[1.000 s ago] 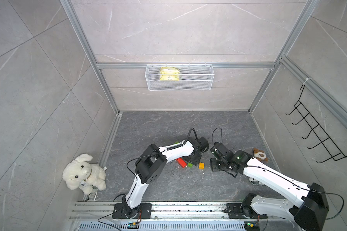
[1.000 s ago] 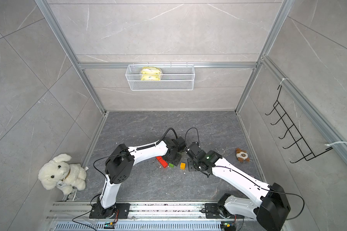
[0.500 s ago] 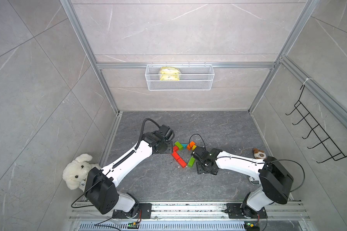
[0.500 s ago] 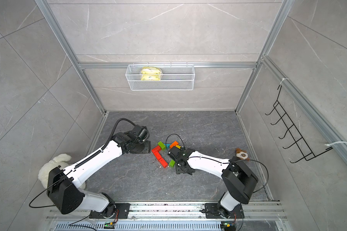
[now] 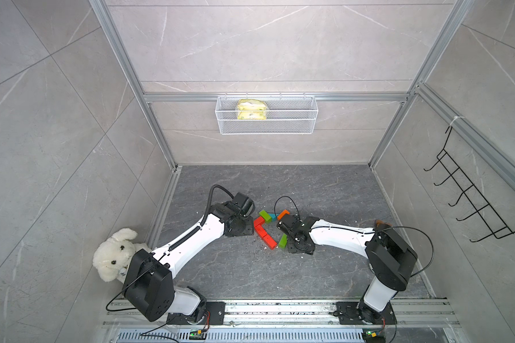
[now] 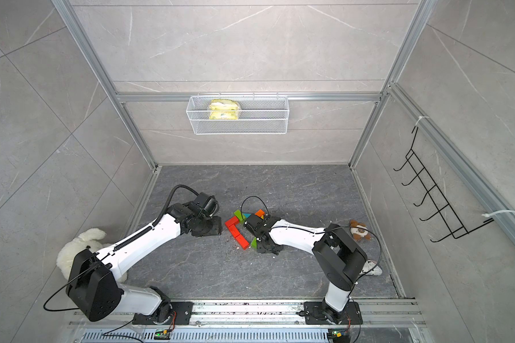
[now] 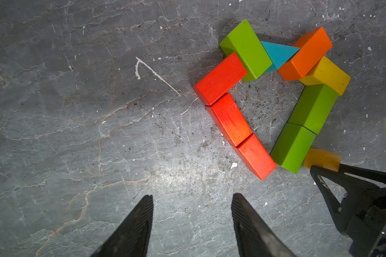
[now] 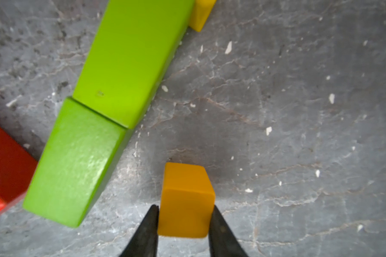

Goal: Assemble a heart with building blocks
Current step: Assemble the building block at the center of the board.

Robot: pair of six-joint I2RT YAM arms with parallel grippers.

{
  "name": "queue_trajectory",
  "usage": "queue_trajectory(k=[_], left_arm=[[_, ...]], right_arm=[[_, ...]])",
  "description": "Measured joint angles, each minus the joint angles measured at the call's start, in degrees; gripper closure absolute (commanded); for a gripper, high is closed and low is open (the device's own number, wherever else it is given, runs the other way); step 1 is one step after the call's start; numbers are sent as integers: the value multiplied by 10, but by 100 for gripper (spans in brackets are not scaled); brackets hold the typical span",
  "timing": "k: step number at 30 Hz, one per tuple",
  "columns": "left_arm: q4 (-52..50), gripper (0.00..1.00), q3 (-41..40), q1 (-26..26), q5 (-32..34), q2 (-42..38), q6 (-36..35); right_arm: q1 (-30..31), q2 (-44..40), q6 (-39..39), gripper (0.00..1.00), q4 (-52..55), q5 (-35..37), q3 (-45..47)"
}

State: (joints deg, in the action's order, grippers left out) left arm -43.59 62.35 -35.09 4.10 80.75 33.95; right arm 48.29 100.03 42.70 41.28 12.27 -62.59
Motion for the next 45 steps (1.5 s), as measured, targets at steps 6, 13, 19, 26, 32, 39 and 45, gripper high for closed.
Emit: queue_trajectory(k=[6, 13, 19, 26, 32, 39, 45], left_arm=[[5, 42, -5, 1, -2, 2, 0], [14, 42, -9, 5, -2, 2, 2], [17, 42, -29, 11, -1, 2, 9], [21, 42, -40, 17, -1, -3, 15], [25, 42, -51, 22, -2, -3, 15], [30, 43, -52, 25, -2, -3, 15], [30, 43, -52, 32, -2, -3, 15]], right_arm=[[1, -1, -2, 75, 5, 10, 0], [71, -43, 4, 74, 42, 14, 4], [133, -15, 7, 74, 52, -8, -26], [144, 67, -3, 57, 54, -9, -107], [145, 76, -7, 44, 60, -7, -116], [168, 73, 17, 62, 72, -12, -115], [175, 75, 36, 62, 72, -26, -113]])
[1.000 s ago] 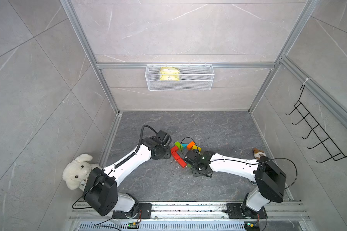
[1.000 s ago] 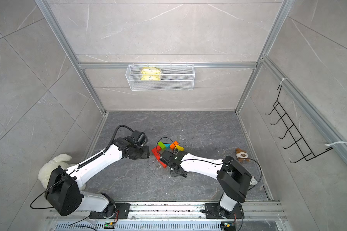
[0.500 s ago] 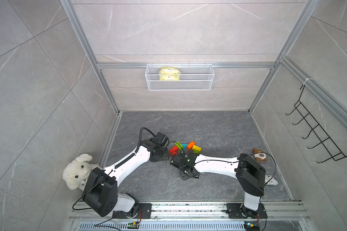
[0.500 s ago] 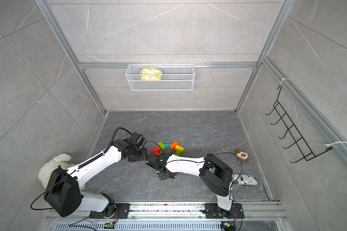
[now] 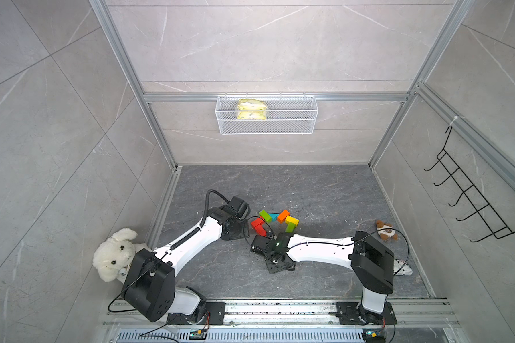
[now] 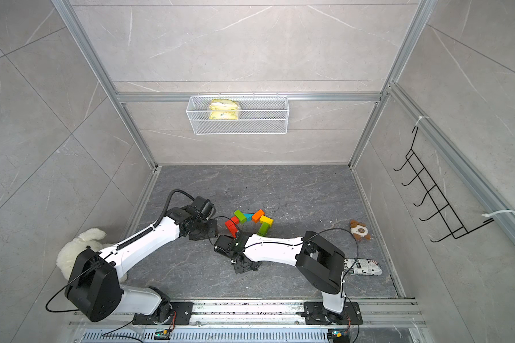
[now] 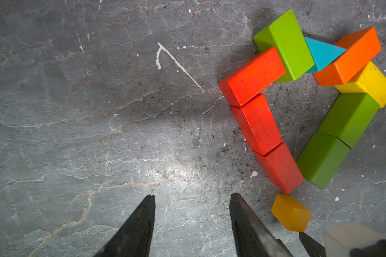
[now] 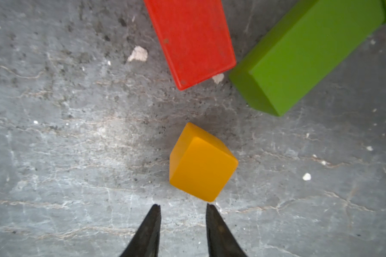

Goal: Assemble a heart with building blocks
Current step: Assemble the building block at the center of the board.

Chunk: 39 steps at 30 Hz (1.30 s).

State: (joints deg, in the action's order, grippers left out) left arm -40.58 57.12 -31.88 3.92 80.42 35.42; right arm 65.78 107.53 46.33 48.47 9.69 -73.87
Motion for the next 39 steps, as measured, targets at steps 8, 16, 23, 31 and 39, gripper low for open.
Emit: queue_trajectory(k=[8, 16, 23, 31, 39], left_arm=[[0, 43, 0, 0, 0, 0, -1], [0, 43, 0, 1, 0, 0, -4], [0, 43, 0, 1, 0, 0, -9], [0, 44, 0, 1, 0, 0, -12], [0, 44, 0, 1, 0, 0, -16]], right_arm=[[-5, 40, 6, 68, 33, 20, -41], [-26, 65, 6, 69, 57, 35, -84], [-32, 78, 6, 69, 74, 43, -98], [-32, 92, 9, 68, 99, 63, -128], [-32, 94, 17, 58, 121, 83, -150]])
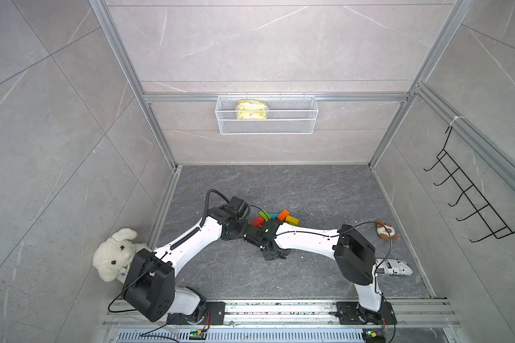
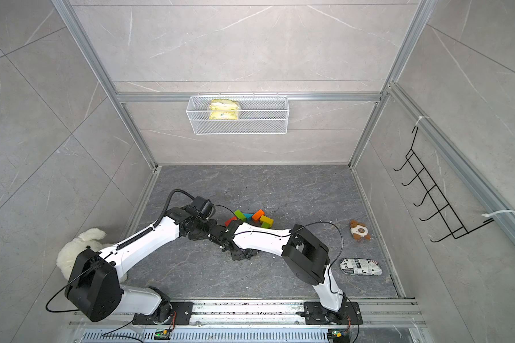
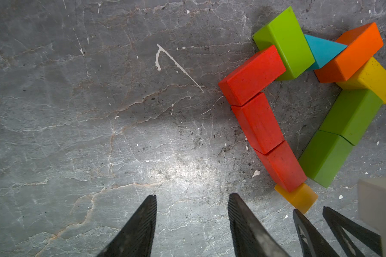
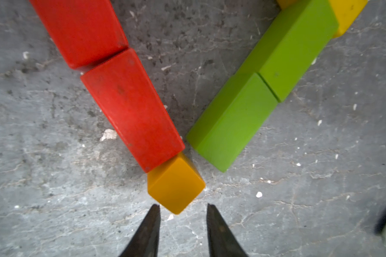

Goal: Assemble a heart with building blocks
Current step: Assemble the building block at the center of the board.

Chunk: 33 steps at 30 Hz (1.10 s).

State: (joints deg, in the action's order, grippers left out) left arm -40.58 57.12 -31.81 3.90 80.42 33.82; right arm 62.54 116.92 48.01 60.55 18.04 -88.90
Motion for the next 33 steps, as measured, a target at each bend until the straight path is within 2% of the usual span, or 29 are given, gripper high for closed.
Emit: queue_trajectory(k=[21, 30, 33], left_arm=[[4, 45, 0, 6, -1, 0, -2], [2, 43, 1, 6, 0, 0, -2], [-11, 39, 15, 6, 9, 0, -2]], right_arm=[[-5, 18, 0, 58, 14, 13, -20], [-4, 8, -4, 53, 14, 21, -19], [1, -39, -8, 44, 13, 38, -7]])
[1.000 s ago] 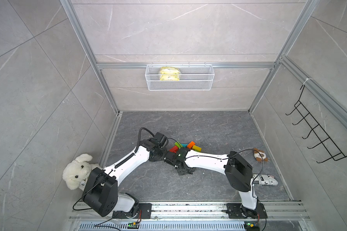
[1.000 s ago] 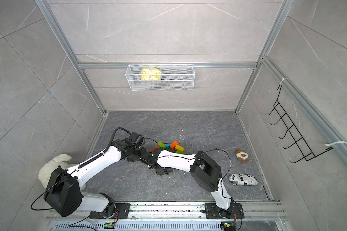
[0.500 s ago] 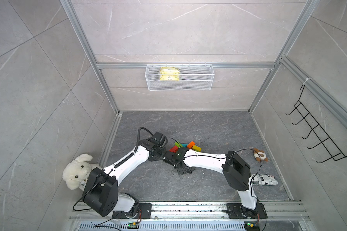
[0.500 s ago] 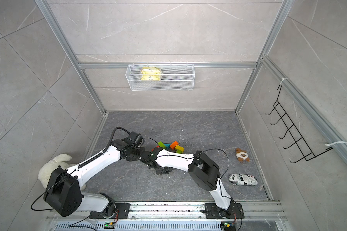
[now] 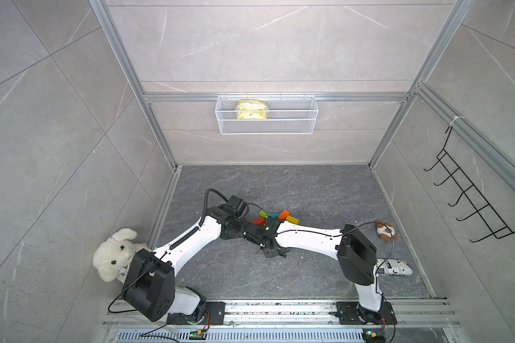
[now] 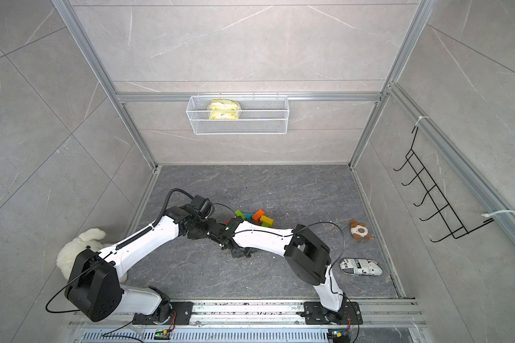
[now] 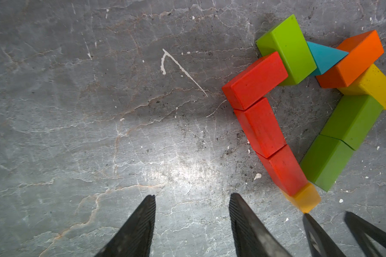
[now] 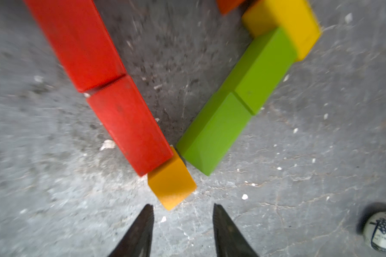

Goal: Assemble a heart with building blocks
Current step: Assemble the building block at the center of the board, then reset both arms

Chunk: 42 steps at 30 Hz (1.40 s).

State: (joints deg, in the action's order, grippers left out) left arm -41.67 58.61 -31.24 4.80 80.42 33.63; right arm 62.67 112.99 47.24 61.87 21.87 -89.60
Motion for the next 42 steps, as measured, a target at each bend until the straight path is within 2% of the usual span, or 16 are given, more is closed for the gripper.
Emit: queue_trajectory(k=[4, 7, 9, 11, 12, 15, 17, 18, 20, 22, 24, 29, 33, 37, 40, 42], left_arm=[[-4, 28, 39, 5, 41, -14, -6], [15, 19, 49, 31, 95, -62, -11], [39, 12, 44, 57, 151, -99, -15], [89, 7, 24, 86, 214, -133, -32], [128, 6, 2, 102, 241, -149, -54], [232, 4, -67, 146, 288, -153, -115], [275, 0, -94, 186, 293, -119, -136], [294, 0, -103, 213, 288, -90, -143], [329, 0, -126, 264, 280, -45, -153], [368, 0, -168, 307, 276, -24, -161], [407, 0, -219, 332, 275, -28, -170], [497, 0, -292, 339, 254, -37, -194], [590, 0, -311, 339, 227, -29, -211], [683, 0, -329, 340, 180, 6, -236], [732, 0, -336, 340, 118, 34, -264], [791, 0, -358, 340, 83, 47, -281]], right_arm=[[-3, -142, -21, 22, -31, 37, 54], [-44, -290, -54, 0, -93, 58, 118], [-89, -368, -70, 0, -129, 99, 156], [-123, -400, -96, 12, -147, 150, 175], [-132, -399, -117, 12, -159, 181, 177], [-139, -330, -168, 5, -183, 271, 169], [-155, -271, -175, 6, -209, 293, 172], [-179, -261, -182, 6, -244, 266, 197], [-277, -294, -189, 6, -342, 144, 297], [-427, -354, -188, 6, -434, 30, 409], [-522, -393, -193, 5, -479, -7, 471], [-529, -430, -270, 1, -638, 18, 566], [-540, -403, -334, 0, -766, 42, 645], [-551, -346, -387, 0, -976, -2, 728], [-572, -261, -420, 0, -1055, -69, 720], [-572, -252, -433, 0, -1076, -97, 719]])
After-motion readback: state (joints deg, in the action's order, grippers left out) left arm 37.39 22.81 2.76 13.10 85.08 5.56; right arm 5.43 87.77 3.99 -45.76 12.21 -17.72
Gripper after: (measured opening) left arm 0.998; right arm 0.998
